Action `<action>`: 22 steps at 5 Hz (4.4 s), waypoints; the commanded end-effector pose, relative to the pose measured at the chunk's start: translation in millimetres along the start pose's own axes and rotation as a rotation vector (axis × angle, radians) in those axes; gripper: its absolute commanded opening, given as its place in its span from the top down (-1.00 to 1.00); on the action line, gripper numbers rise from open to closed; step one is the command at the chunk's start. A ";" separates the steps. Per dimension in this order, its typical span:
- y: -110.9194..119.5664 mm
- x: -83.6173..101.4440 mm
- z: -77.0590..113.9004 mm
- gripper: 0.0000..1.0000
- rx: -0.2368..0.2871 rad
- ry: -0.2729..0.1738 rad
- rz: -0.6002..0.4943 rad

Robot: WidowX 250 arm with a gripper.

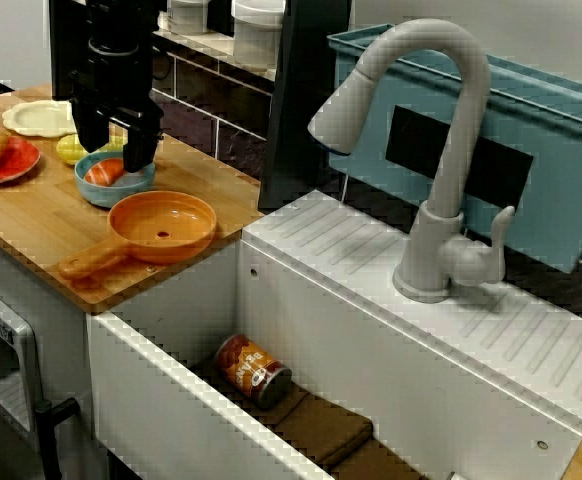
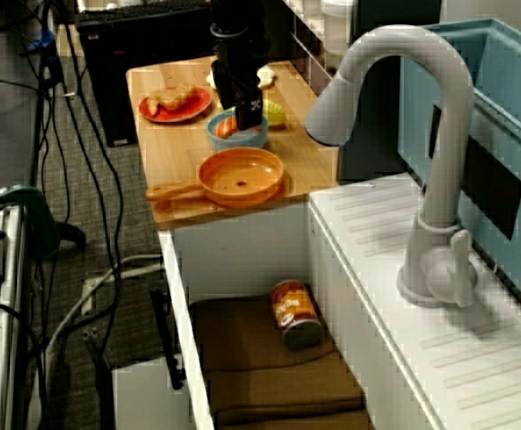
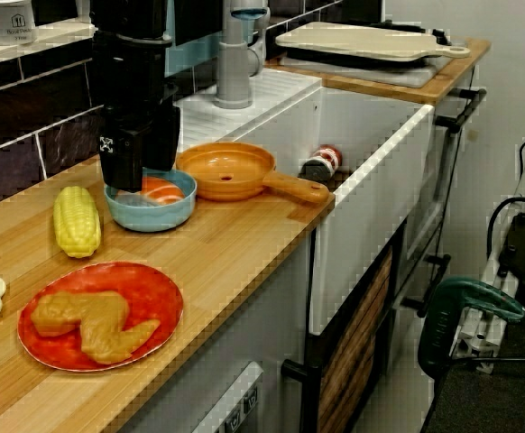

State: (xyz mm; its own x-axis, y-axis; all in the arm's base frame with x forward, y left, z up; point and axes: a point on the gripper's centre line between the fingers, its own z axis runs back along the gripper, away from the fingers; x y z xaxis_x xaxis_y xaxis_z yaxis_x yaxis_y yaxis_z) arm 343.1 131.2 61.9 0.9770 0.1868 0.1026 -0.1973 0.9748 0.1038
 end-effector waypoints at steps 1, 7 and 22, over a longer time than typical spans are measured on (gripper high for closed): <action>10.5 6.3 16.0 -1.00 0.023 -0.042 0.000; 12.7 -3.2 13.8 -1.00 0.026 -0.039 -0.010; -12.6 -19.4 75.0 1.00 -0.081 -0.027 -0.078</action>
State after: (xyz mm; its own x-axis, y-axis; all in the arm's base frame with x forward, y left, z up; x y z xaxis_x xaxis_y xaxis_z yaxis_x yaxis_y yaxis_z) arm 323.0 100.5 102.5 0.9922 0.1151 0.0472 -0.1159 0.9932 0.0145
